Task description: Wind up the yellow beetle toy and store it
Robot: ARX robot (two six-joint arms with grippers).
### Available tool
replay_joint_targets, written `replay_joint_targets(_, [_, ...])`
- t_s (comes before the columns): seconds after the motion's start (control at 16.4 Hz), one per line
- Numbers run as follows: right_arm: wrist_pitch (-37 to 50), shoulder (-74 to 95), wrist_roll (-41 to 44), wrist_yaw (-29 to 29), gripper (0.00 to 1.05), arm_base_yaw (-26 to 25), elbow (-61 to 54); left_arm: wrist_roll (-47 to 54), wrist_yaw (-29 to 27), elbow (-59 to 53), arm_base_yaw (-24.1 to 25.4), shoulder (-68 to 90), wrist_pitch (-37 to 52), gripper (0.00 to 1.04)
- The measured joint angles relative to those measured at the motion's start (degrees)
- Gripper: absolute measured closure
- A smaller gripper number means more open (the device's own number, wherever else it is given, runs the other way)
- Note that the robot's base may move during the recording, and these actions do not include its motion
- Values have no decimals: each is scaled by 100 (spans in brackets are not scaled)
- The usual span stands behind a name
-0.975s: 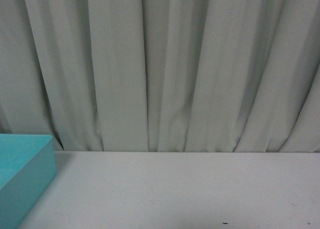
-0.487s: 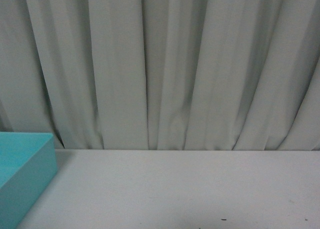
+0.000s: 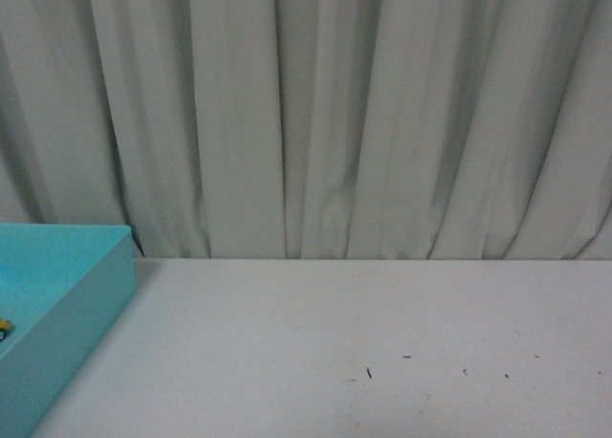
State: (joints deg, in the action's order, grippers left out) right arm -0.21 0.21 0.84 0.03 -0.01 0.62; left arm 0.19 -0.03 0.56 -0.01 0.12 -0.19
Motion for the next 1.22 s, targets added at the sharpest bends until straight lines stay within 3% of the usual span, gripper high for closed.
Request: replay_joint_targets(1.22, [2,-2,0,-2,7,0,0,0,0,0,0,-2,-2,7])
